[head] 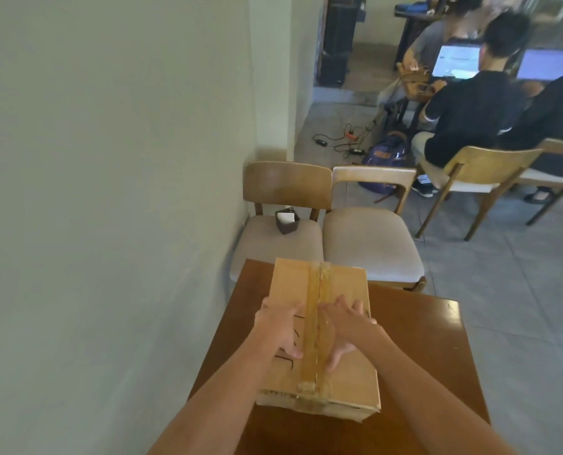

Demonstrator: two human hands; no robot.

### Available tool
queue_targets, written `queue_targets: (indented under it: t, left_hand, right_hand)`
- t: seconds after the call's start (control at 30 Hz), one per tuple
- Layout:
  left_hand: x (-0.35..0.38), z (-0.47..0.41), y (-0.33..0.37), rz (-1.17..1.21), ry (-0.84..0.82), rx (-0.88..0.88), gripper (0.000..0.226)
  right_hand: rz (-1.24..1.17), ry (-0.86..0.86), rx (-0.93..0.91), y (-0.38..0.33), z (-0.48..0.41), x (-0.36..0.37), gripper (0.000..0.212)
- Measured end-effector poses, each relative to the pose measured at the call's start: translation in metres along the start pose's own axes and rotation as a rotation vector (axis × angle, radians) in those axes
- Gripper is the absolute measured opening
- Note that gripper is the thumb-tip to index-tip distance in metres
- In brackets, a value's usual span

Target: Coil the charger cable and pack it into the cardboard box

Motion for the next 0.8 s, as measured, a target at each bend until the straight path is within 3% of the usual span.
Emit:
queue_targets:
  t: [0.3, 0.5, 0.8]
  left_hand:
    - [0.024, -0.026, 0.091, -0.090, -0.135, 0.070, 0.127]
    - [0.033, -0.037, 0.093, -0.135, -0.101, 0.012, 0.123]
    - [0.031, -0.027, 0.095, -0.118, -0.030, 0.087, 0.121]
  right_hand:
    - [-0.059, 0.045, 0.057, 0.109, 0.041, 0.027, 0.131]
    - [-0.079, 0.076, 0.080, 0.114, 0.038, 0.037, 0.127]
    - [-0.076, 0.059, 0.066, 0.118, 0.032, 0.037, 0.129]
Point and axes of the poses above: each hand's wrist, its own z-axis away from the middle knuckle, its own x-axis out of the palm, y = z × x, the point moved 4 cm from there along -z, towards the middle knuckle, and after that the axes turned 1 degree about x, right-handed, at the moved point
